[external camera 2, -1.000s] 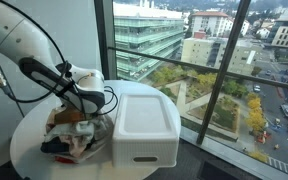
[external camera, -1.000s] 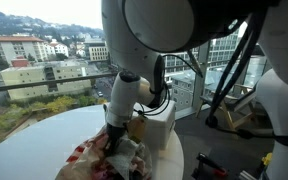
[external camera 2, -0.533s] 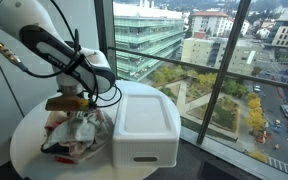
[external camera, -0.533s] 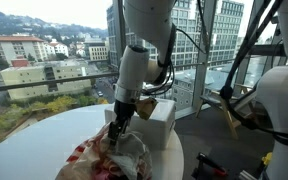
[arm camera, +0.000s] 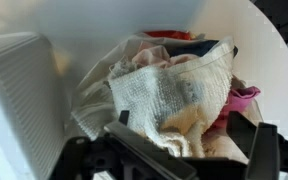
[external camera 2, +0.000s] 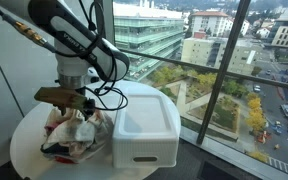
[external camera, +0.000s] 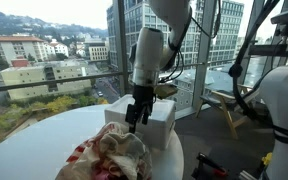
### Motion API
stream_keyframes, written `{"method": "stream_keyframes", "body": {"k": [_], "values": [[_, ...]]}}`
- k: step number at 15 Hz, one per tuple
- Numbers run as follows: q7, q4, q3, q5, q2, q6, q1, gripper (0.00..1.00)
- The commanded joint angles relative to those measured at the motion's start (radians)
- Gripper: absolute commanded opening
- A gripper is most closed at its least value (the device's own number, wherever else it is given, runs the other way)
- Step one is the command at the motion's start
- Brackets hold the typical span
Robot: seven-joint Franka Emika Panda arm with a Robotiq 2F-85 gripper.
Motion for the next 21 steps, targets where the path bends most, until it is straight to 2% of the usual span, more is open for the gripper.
{"method": "stream_keyframes", "body": {"k": [1,4,6,7,9,13,17,21], "values": [[0.092,-0.009,0.167,-0.069,0.023,0.084,-0.142,1.00],[0.043,0.004,0.384,-0.039,0.085,0.089,-0.315,1.00],[0.063,0.029,0.520,-0.042,0.145,0.104,-0.424,1.00],[0.076,0.041,0.574,-0.050,0.175,0.097,-0.464,1.00],[0.105,0.058,0.627,-0.070,0.233,0.116,-0.507,1.00],[0.126,0.087,0.656,-0.098,0.323,0.087,-0.520,1.00],[0.165,0.123,0.614,-0.086,0.370,-0.071,-0.480,1.00],[0.211,0.089,0.557,-0.070,0.331,-0.249,-0.429,1.00]]}}
